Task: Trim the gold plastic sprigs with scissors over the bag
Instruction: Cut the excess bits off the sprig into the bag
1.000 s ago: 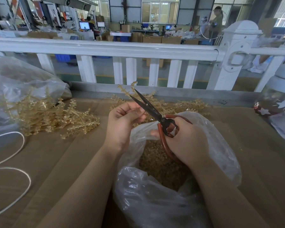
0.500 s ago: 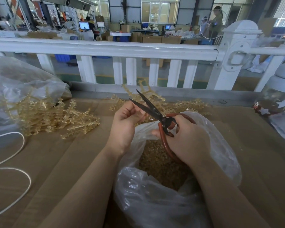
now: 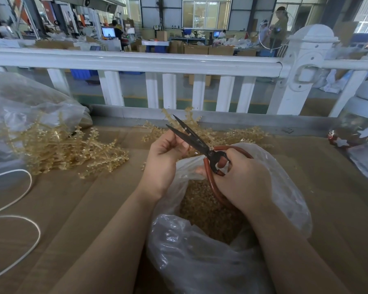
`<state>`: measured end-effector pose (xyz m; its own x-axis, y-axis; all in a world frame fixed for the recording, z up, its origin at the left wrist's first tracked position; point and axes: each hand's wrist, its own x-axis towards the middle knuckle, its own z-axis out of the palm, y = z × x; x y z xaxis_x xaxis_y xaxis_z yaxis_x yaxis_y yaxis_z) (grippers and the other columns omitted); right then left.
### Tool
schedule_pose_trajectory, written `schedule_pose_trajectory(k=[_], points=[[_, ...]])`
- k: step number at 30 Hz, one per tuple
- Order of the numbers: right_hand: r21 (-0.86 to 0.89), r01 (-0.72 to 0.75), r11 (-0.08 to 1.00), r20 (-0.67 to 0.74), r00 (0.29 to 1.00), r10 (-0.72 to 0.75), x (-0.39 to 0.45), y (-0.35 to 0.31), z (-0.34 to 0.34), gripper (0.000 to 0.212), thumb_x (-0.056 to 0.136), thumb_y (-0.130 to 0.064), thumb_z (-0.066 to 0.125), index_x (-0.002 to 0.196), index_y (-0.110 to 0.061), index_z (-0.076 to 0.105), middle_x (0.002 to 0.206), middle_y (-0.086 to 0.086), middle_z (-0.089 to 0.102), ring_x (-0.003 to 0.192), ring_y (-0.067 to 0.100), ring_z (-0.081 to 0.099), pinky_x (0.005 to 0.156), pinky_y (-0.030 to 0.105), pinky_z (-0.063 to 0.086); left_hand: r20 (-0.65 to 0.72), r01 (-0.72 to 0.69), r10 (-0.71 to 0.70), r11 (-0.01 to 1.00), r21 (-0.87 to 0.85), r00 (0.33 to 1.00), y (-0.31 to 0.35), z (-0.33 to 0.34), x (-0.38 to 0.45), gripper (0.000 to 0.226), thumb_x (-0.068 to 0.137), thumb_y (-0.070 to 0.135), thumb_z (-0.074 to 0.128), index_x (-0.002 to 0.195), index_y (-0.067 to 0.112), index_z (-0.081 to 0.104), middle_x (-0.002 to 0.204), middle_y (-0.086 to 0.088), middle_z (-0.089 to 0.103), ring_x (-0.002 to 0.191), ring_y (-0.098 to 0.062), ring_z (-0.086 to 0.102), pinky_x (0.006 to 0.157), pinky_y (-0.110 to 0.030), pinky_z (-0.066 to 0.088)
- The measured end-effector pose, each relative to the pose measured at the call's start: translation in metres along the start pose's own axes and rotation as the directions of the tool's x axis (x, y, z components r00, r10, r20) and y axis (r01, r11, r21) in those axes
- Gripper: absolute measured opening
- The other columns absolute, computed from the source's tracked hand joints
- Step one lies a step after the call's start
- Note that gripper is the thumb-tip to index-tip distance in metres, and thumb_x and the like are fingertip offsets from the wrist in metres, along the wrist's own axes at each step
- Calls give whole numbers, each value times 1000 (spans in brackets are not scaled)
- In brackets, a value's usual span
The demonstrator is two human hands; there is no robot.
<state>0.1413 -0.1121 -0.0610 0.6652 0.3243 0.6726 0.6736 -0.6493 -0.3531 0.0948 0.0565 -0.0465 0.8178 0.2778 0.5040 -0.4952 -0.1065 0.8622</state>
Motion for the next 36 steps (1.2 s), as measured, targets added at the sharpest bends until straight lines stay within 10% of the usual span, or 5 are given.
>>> schedule_pose_trajectory(k=[5, 24, 36], points=[[43, 17, 999, 0, 1000, -17, 0, 1, 1, 78, 74, -95, 24, 74, -25, 58, 64, -22, 50, 56, -1, 50, 55, 21, 52, 7, 15, -15, 1000, -23, 1000, -2, 0, 1, 12, 96, -10, 46, 100, -16, 55, 83, -20, 51, 73, -16, 48, 75, -26, 44], [100, 4, 995, -7, 1000, -3, 0, 1, -1, 77, 74, -94, 30, 76, -23, 62, 68, -22, 51, 56, -1, 47, 60, 4, 35, 39, 14, -11, 997, -81, 999, -4, 0, 2, 8, 96, -9, 46, 94, -15, 52, 70, 6, 54, 69, -11, 48, 75, -25, 43], [290, -144, 946, 81, 989, 125, 1, 2, 4, 39, 78, -68, 66, 81, -29, 71, 69, -15, 67, 68, 0, 62, 60, 13, 45, 100, 284, -265, 900, -331, 959, 1, 10, -6, 9, 87, -1, 61, 91, -8, 63, 75, -13, 64, 63, -14, 63, 61, -21, 52]])
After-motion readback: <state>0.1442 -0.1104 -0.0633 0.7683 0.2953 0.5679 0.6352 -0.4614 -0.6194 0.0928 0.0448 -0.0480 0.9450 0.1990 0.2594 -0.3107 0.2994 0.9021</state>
